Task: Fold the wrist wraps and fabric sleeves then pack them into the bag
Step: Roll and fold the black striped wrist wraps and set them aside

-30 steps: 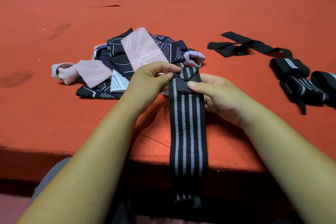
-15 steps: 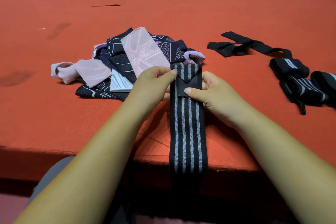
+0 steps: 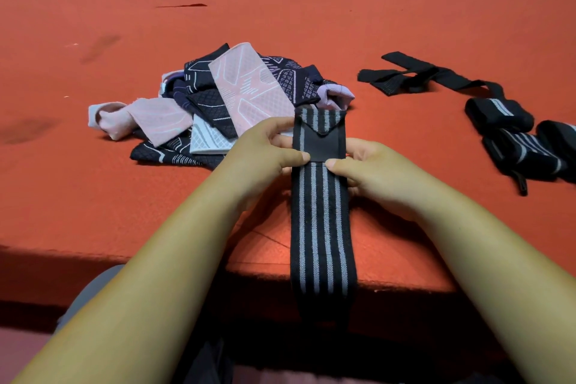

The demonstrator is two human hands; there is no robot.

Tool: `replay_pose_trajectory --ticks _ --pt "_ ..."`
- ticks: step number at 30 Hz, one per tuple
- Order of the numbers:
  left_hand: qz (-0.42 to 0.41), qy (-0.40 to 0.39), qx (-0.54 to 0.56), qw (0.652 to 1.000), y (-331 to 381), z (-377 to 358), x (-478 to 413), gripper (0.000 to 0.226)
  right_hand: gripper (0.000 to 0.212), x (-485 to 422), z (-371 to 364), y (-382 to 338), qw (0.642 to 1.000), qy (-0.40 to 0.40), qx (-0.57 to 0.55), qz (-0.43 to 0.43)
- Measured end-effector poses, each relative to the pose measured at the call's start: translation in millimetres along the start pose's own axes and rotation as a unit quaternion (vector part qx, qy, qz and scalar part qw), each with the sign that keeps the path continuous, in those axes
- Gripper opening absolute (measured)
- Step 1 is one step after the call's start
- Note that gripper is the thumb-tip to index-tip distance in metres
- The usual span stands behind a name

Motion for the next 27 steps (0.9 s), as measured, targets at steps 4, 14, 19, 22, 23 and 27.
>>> replay_pose_trajectory --ticks 4,14,19,22,23,27 --pt "0.02 -0.027 -0.002 0.999 -3 -2 0 0.039 0.032 2 -1 0 1.0 0.025 -0.007 0.018" --pt "-0.04 0.074 0.023 0.996 4 -5 -14 0.038 0.028 6 -4 -10 0.989 0.009 -0.124 -0.081" --pt "-0.07 0.054 -0.01 0.996 2 -4 -17 0.037 0.028 6 2 -6 0.982 0.013 -0.169 -0.082" --pt "-0.064 0.043 -0.023 0.997 2 -1 -14 0.042 0.033 4 5 -3 0.979 0.015 -0.188 -0.083" --pt "-0.06 0.042 -0.03 0.997 3 0 -12 0.045 0.034 4 6 -3 0.978 0.016 -0.191 -0.081" --pt "-0.062 0.021 -0.08 0.995 7 3 -6 0.051 0.036 4 8 -2 0.978 0.021 -0.195 -0.077"
Point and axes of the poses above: each hand's wrist, its own x-axis away from the middle knuckle, its own z-axis out of the back of the hand, y = z × x, the point moved 1 cm from there along -x, towards the middle knuckle, and after that the axes turned 3 degrees about -x, right-handed, at the moved point
